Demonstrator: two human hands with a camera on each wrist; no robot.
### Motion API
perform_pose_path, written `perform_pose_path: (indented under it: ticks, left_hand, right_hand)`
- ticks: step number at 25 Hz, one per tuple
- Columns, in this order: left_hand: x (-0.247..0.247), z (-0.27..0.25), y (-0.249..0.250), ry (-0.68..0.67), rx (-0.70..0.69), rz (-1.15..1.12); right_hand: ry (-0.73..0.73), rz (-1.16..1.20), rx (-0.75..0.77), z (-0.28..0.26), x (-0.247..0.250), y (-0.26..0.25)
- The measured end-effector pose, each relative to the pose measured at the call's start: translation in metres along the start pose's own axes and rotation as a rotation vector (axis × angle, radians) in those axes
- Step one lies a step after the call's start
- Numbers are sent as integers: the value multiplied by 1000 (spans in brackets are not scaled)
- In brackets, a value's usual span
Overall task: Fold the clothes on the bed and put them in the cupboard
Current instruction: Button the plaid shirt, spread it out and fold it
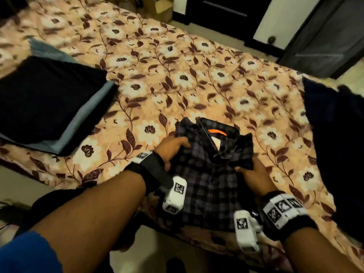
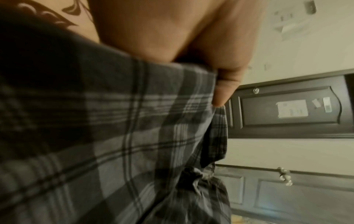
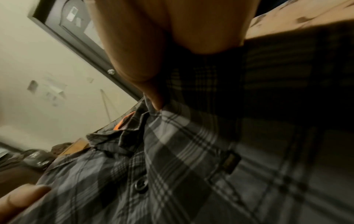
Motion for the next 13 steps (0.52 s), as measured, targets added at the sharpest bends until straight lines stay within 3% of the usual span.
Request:
perform_pose_path:
  ticks: [2,4,8,13]
  left_hand:
    - [7,4,17,-112,82,-297]
    - [25,34,44,-67,26,-496]
    - [77,86,112,111,-202,-705]
    - [154,148,197,477,-355,-855]
  right_hand:
    - [-84,76,108,24,-17,-41]
    - [-203,119,207,59,-48,-94]
    - [-387,48,329,127,-130,-205]
    - [-469,-347,672,178,-254,-362]
Point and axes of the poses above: each hand's wrist, its own z-axis towards the middle knuckle, its own x-axis out of the back of the hand, y = z × x, the point moved 3 cm from there along z, towards the middle knuckle, and after that the axes turned 13 degrees about y, right-handed, at the moved point
